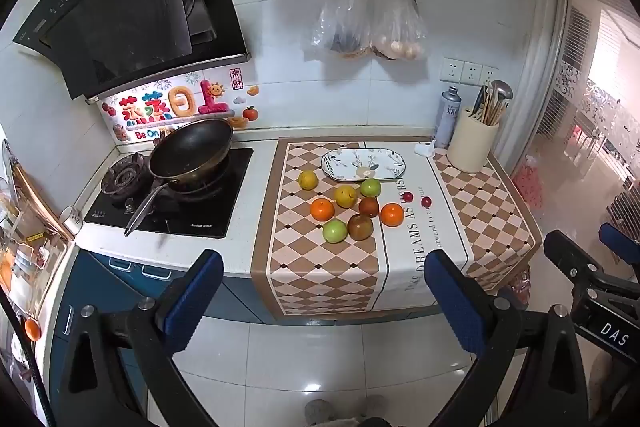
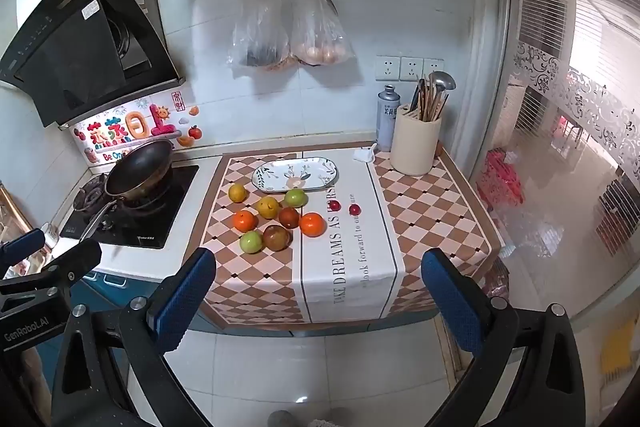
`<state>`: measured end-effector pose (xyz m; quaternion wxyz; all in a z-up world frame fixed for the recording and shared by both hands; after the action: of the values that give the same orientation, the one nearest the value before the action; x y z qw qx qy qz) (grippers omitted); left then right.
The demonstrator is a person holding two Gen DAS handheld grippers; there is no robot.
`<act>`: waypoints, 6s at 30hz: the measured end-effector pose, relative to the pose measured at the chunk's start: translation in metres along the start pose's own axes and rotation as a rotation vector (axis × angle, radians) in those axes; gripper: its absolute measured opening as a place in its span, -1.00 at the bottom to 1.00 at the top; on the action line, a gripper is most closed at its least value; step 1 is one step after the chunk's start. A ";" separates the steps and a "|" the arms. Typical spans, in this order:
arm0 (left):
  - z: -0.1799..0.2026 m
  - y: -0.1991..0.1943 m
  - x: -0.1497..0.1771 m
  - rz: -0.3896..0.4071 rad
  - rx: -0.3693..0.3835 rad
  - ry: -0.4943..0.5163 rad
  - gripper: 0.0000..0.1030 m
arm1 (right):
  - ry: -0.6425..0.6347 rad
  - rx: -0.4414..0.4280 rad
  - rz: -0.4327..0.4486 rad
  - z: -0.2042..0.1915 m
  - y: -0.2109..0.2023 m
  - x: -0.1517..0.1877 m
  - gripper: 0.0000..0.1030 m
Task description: Organize fruits
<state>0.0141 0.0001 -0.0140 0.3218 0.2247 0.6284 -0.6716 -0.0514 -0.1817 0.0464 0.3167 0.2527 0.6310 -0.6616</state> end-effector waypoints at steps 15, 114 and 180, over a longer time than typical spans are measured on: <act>0.000 0.000 0.000 -0.003 -0.005 0.005 1.00 | 0.002 -0.002 -0.003 0.001 0.003 -0.001 1.00; -0.069 0.128 -0.018 -0.011 -0.012 -0.068 1.00 | 0.118 -0.073 -0.071 -0.055 0.121 -0.005 1.00; -0.076 0.535 0.016 -0.941 -0.009 -0.378 0.15 | 0.104 -0.337 -0.782 -0.086 0.578 0.016 0.88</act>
<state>0.3778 0.0710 -0.4076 0.0936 -0.2098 0.5952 -0.7701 0.3589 -0.0993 -0.3621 0.0469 -0.0278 0.7936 -0.6060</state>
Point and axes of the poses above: each gripper's, at about its wrist camera, not at the fingertips, and y roughly the way its jaws point, z to its right, x to its underside, the point moved 2 cm from there along y, roughly the way its jaws point, and after that the axes turned 9 degrees about -y, right-handed, at the moved point
